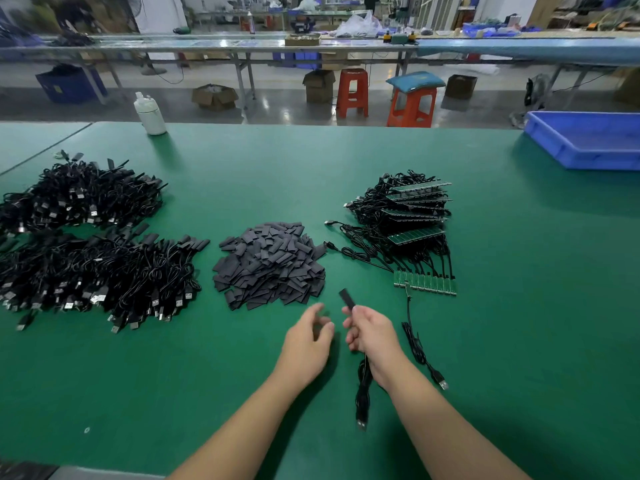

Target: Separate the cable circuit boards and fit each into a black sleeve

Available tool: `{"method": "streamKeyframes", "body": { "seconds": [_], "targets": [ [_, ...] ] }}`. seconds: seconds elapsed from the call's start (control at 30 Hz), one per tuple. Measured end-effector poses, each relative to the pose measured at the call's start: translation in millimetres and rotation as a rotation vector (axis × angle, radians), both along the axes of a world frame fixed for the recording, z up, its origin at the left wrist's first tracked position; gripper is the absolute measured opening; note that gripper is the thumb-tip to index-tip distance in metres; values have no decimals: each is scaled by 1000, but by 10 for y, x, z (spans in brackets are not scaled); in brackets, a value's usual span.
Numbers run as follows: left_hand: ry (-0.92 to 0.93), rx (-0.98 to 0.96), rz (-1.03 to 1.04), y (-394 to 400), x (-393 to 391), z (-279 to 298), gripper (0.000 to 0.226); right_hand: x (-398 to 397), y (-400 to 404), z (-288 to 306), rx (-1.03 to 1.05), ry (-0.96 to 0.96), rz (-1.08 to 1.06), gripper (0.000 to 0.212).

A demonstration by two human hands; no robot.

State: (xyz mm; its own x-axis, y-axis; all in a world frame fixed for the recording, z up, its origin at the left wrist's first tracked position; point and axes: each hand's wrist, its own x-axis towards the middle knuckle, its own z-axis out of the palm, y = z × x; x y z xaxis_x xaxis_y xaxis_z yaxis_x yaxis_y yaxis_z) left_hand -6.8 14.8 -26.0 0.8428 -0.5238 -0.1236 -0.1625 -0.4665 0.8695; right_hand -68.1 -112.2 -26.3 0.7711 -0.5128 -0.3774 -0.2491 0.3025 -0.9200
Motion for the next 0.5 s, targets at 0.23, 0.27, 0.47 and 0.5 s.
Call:
{"method": "streamKeyframes", "body": {
  "seconds": [0.23,0.27,0.47,0.5],
  "targets": [
    [414,-249,-162,18,-194,97,24,186,-29,213,636,-301,-364,25],
    [404,-225,-141,24,-185,115,17,210,-17,234,624,-319,-328,25],
    [-147,97,20,394,356,395,12,110,-325,207,-982,306,142,39],
    [-300,177,59,523,520,459,15,39,-436,171,-1199,447,198,45]
  ]
}}
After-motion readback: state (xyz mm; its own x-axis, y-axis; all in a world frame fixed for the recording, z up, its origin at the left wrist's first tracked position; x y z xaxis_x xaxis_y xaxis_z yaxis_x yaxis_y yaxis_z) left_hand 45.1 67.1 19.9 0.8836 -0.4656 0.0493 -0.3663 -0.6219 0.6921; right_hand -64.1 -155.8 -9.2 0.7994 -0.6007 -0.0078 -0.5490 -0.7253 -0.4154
